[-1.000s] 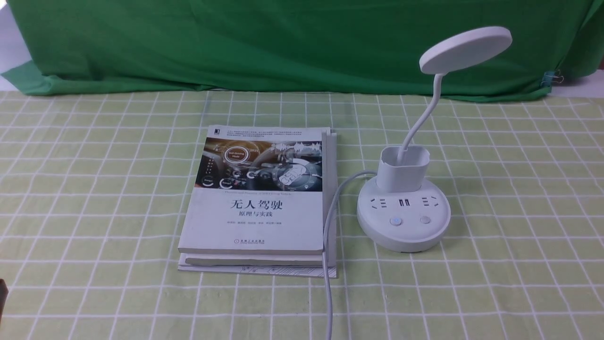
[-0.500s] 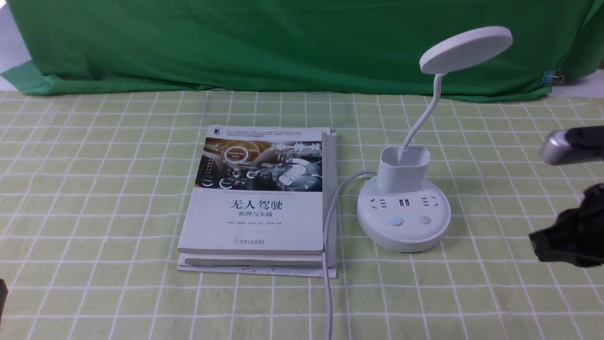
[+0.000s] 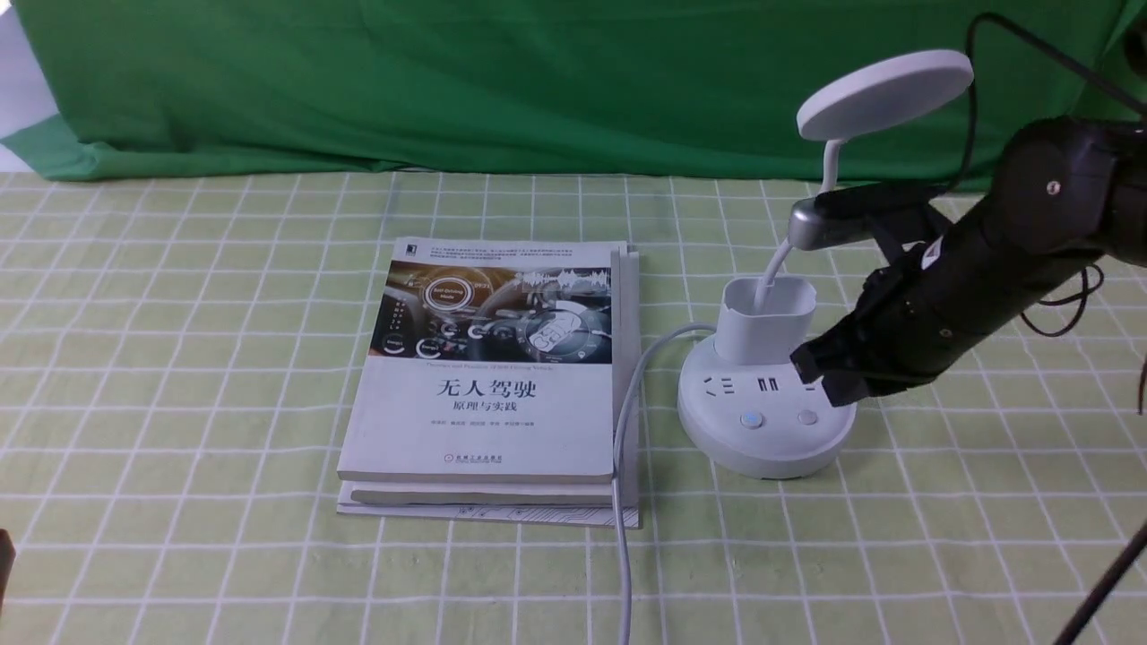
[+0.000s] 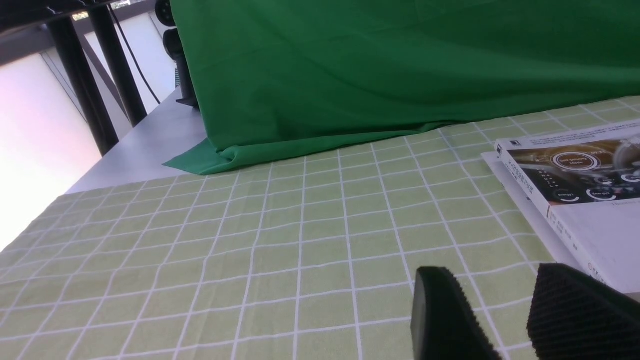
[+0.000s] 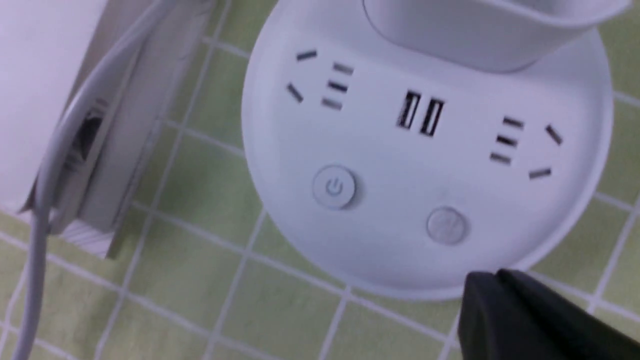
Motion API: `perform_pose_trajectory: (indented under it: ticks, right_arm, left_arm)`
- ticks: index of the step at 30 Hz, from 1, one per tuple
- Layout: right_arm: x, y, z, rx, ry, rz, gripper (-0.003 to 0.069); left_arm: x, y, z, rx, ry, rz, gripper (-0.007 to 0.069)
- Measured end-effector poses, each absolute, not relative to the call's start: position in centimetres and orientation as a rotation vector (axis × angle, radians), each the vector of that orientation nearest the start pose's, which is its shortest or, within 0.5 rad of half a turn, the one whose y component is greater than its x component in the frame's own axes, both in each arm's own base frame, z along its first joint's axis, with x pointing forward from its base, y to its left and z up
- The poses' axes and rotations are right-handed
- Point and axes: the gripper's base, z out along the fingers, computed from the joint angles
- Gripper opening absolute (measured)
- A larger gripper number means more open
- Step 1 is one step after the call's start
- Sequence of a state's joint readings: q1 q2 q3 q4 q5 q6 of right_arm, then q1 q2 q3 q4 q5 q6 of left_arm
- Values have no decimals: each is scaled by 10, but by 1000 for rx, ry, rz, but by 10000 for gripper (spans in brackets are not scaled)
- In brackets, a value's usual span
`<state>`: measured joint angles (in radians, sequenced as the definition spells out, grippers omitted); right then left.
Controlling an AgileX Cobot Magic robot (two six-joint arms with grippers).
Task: Turn on the table lamp on the green coffee tablecloth with your hand.
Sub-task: 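Press the button on the base of the white desk lamp with the right gripper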
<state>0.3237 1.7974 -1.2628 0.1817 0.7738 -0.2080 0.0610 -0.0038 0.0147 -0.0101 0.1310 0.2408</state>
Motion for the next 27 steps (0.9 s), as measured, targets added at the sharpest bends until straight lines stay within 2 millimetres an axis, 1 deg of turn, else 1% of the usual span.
perform_pose_trajectory:
  ticks: [1,5,15,22,27]
  right_arm:
    - [352,130,211,-590,2737,237,30]
    - [359,132,205,-595,2744,235,30]
    - [366,135,181,-586,2773,240,31]
    - [370,138,178,-578,2763,259,31]
    - [369,138,183,-588,2769,263,31]
  left_arm:
    - [57,3,197,139,1624,223,242]
    - [57,3,197,139,1624,223,242]
    - [57,3,197,139,1624,223,242]
    - [57,3,197,139,1624,223,242]
    - [57,3,197,139,1624,223,242]
